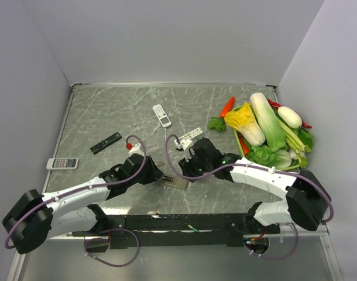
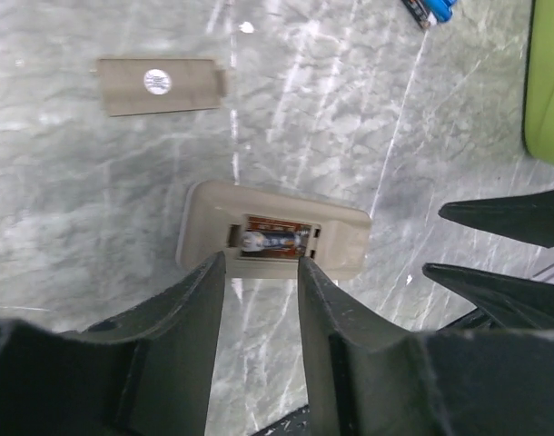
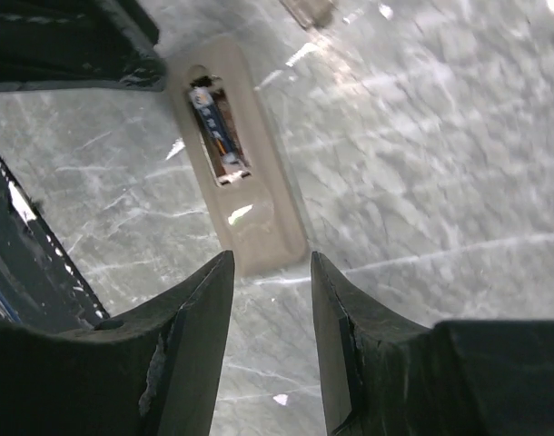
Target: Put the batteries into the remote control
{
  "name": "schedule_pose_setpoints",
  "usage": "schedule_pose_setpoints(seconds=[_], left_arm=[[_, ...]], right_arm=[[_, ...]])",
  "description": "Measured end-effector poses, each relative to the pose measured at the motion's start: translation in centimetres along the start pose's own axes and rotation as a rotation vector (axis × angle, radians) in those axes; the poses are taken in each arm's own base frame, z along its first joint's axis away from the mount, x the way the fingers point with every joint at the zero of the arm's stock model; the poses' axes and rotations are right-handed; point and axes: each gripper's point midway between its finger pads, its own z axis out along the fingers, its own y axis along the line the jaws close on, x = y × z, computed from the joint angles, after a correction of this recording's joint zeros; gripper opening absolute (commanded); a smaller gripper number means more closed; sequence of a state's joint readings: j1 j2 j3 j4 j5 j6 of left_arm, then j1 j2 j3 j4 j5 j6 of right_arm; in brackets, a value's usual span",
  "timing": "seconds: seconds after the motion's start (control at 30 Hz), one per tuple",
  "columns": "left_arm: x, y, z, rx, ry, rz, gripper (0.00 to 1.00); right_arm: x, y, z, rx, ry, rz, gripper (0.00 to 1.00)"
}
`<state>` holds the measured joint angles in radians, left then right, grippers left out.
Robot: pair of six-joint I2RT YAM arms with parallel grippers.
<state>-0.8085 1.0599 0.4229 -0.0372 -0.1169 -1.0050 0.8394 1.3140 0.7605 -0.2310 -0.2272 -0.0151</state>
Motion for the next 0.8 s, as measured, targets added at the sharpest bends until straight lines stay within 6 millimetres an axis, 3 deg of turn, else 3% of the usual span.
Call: schedule_pose_setpoints(seconds=[0.03, 0.2, 0.33, 0.63, 0.8], left_arm=[[0.1, -0.3, 0.0, -0.005, 0.005, 0.013, 0.36], [1.2, -0.6, 0.5, -0.044, 0.048, 0.072, 0.28], [2.4, -0.6, 1.2, -0.097, 0.098, 0.130, 0.26], [2.2, -1.3, 1.3, -0.169, 0.081, 0.209, 0.37], [1.7, -1.9, 1.1, -0.210, 0.057, 0.273, 0.51]], right_arm=[[0.3, -0.1, -0.1, 0.003, -0.002, 0.016, 0.48], [1.0, -0.4, -0.2, 0.018, -0.001, 0.069, 0.49], [0.7, -0.8, -0.2, 0.027, -0.021, 0.109, 0.49], [2.0, -1.1, 0.1, 0.031, -0.018, 0.182, 0.49], [3.1, -0.7, 0.2, 0.018, 0.003, 0.228, 0.49]])
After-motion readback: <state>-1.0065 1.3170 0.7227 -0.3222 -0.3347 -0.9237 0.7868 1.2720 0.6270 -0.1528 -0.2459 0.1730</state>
